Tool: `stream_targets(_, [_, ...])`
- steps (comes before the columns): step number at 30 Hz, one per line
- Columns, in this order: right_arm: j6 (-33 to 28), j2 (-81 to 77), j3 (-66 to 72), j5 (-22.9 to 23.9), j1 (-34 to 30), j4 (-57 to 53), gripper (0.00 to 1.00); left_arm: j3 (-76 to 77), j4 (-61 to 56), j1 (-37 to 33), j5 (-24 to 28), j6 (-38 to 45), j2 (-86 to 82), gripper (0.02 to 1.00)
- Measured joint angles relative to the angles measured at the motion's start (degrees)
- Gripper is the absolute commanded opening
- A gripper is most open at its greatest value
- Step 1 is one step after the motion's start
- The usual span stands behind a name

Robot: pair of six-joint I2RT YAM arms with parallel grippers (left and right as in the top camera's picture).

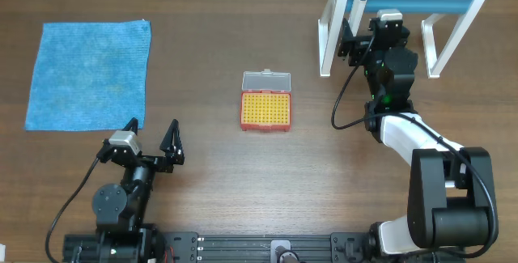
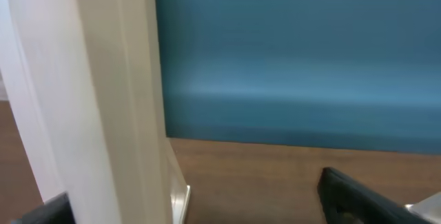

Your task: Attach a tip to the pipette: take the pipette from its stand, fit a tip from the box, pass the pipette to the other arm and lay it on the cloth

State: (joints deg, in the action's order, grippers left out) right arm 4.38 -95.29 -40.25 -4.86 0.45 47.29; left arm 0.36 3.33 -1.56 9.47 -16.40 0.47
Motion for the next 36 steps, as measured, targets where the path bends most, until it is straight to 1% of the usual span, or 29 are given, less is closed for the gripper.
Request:
stream_targets(1, [-0.2, 0.0, 0.0, 0.0, 0.0, -0.1, 0.237, 0.0, 0.0, 0.0, 0.0, 0.0, 0.0, 0.967])
stream_targets(2, [-0.5, 0.0, 0.0, 0.0, 0.0, -0.1, 0.108, 0.0, 0.0, 0.0, 0.0, 0.0, 0.0, 0.967])
stream_targets(3, [-0.4, 0.0, 0.0, 0.0, 0.0, -0.1, 0.082, 0.0, 0.0, 0.0, 0.0, 0.0, 0.0, 0.967])
stream_targets(13, [-0.2, -0.1, 0.0, -1.5, -0.1, 0.7, 0.08, 0.0, 0.0, 0.0, 0.0, 0.0, 0.0, 0.967])
stream_targets(17, [-0.2, 1.4, -0.1, -1.5, -0.1, -3.3, 0.08, 0.0, 0.0, 0.0, 0.0, 0.0, 0.0, 0.967])
stream_targets(20, [-0.2, 5.7, 0.0, -1.6, 0.0, -8.4, 0.08, 0.0, 0.0, 0.0, 0.0, 0.0, 0.0, 0.967])
stream_targets(27, [-0.2, 20.1, 2.7, -1.6, 2.3, -7.2, 0.08, 0.0, 0.0, 0.0, 0.0, 0.0, 0.0, 0.969])
stream_targets(28, [-0.2, 22.0, 4.3, -1.8, 3.0, -5.9, 0.084, 0.0, 0.0, 0.0, 0.0, 0.0, 0.0, 0.967])
stream_targets(29, [-0.2, 23.9, 7.1, -2.8, 4.2, -2.3, 0.082, 0.0, 0.0, 0.0, 0.0, 0.0, 0.0, 0.967])
stream_targets(30, [-0.2, 24.4, 10.2, -4.4, 5.7, 3.6, 0.08, 0.0, 0.0, 0.0, 0.0, 0.0, 0.0, 0.967])
stream_targets(31, [-0.2, 24.5, 11.9, -5.4, 6.9, 6.6, 0.08, 0.0, 0.0, 0.0, 0.0, 0.0, 0.0, 0.967])
stream_targets(32, [0.0, 24.1, 16.0, -7.3, 9.5, 13.8, 0.08, 0.0, 0.0, 0.0, 0.0, 0.0, 0.0, 0.972])
stream_targets(36, [2.0, 18.6, 24.2, -11.2, 18.4, 26.9, 0.082, 0.0, 0.0, 0.0, 0.0, 0.0, 0.0, 0.967])
